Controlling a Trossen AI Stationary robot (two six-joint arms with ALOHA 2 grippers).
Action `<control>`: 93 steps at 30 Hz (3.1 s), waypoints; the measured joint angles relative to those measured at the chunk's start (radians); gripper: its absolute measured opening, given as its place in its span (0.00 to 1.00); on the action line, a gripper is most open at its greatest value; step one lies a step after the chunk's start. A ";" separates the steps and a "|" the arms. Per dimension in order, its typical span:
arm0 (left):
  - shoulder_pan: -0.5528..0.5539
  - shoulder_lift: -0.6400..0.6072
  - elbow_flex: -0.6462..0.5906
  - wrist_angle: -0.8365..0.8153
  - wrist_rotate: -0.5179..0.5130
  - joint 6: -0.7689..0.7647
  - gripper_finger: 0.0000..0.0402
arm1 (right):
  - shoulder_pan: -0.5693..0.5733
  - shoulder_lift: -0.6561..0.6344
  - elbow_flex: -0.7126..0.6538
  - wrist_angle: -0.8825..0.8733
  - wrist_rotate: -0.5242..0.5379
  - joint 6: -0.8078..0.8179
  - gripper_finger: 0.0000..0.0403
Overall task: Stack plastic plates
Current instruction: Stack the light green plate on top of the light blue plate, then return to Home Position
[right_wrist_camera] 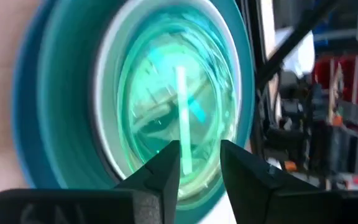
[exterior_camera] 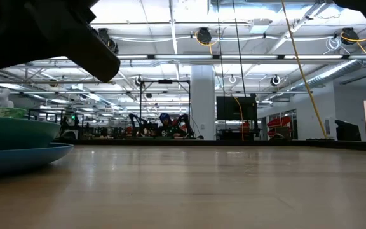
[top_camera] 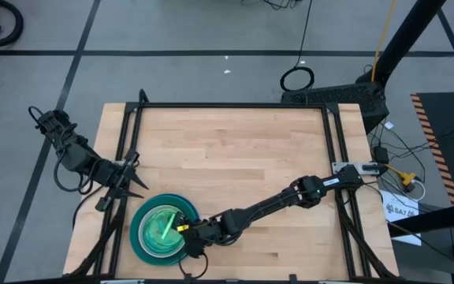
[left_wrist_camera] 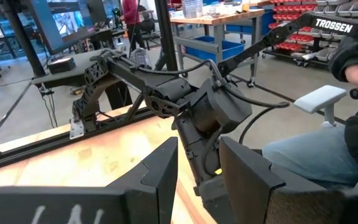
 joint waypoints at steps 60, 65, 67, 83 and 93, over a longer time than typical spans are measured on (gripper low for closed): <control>0.076 0.281 0.001 0.316 -0.033 0.155 0.32 | -0.033 -0.176 0.001 -0.461 0.107 0.703 0.10; 0.126 0.305 0.001 0.273 -0.075 0.107 0.32 | -0.039 -0.176 0.001 -0.708 0.096 0.740 0.06; 0.140 0.303 0.001 0.238 -0.078 0.064 0.32 | -0.039 -0.179 0.001 -0.797 0.093 0.756 0.05; 0.207 0.371 0.001 0.240 -0.122 -0.015 0.32 | -0.073 -0.498 -0.193 -0.888 0.012 0.742 0.00; 0.221 0.439 0.000 0.331 -0.122 0.040 0.32 | -0.107 -1.065 -1.128 -0.047 0.011 0.681 0.00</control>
